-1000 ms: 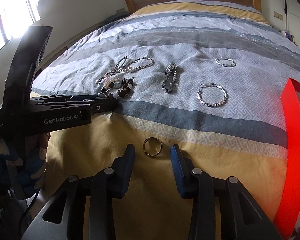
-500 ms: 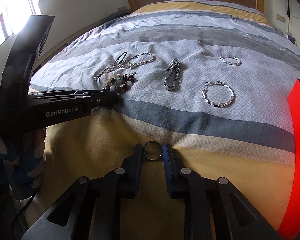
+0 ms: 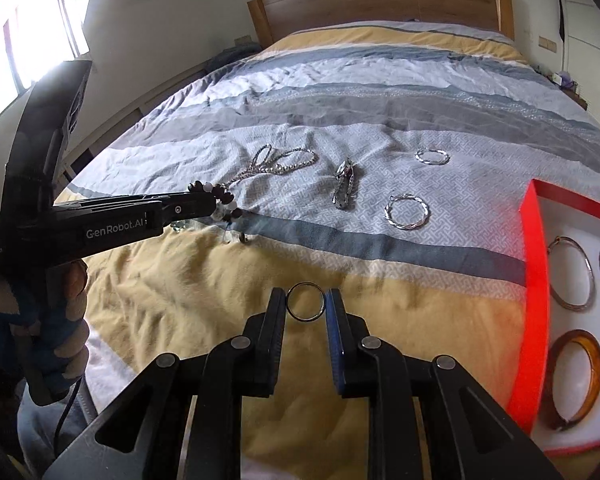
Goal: Organize jewelry
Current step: 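Grasp the gold ring with the right gripper while the left grasps the beaded bracelet, then carry the ring and beaded bracelet over the red box with both grippers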
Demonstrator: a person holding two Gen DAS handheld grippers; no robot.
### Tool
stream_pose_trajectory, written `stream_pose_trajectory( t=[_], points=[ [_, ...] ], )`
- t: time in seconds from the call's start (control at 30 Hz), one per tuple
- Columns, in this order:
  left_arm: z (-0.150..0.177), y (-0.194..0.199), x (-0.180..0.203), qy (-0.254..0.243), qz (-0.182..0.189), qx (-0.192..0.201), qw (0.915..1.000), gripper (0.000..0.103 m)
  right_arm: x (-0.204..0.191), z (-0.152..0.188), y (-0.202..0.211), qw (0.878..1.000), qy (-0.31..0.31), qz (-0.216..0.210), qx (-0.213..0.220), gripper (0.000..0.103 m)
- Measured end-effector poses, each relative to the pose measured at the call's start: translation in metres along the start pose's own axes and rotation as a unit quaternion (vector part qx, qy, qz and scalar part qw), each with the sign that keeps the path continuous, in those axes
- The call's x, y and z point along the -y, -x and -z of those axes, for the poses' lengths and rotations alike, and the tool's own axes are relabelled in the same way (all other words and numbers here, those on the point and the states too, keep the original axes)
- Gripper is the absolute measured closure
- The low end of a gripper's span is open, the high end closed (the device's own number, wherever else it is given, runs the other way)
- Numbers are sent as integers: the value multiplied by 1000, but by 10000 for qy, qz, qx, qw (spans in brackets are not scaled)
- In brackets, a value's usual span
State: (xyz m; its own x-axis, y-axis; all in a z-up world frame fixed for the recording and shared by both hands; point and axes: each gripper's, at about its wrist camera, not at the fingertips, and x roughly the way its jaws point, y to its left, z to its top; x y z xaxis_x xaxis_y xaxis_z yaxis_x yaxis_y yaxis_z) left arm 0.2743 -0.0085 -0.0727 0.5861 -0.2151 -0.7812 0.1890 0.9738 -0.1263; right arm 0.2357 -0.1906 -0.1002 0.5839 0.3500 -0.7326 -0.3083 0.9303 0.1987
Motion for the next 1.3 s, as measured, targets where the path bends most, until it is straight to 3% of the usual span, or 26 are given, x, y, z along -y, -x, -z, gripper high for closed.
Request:
stream_pose_trajectory(
  t=[0.37, 0.67, 1.07, 1.3],
  points=[
    [35, 111, 32, -153, 72, 402, 9990, 92, -26, 22, 113, 9981, 25, 45, 615, 83],
    [65, 160, 86, -567, 191, 572, 9966, 92, -24, 57, 173, 9957, -47, 20, 924, 83],
    [56, 135, 185, -1332, 648, 309, 9885, 92, 72, 92, 217, 9890, -786, 649, 1076, 83],
    [24, 97, 234, -1615, 926, 199, 9823, 92, 126, 79, 212, 9862, -914, 982, 965, 83]
  ],
)
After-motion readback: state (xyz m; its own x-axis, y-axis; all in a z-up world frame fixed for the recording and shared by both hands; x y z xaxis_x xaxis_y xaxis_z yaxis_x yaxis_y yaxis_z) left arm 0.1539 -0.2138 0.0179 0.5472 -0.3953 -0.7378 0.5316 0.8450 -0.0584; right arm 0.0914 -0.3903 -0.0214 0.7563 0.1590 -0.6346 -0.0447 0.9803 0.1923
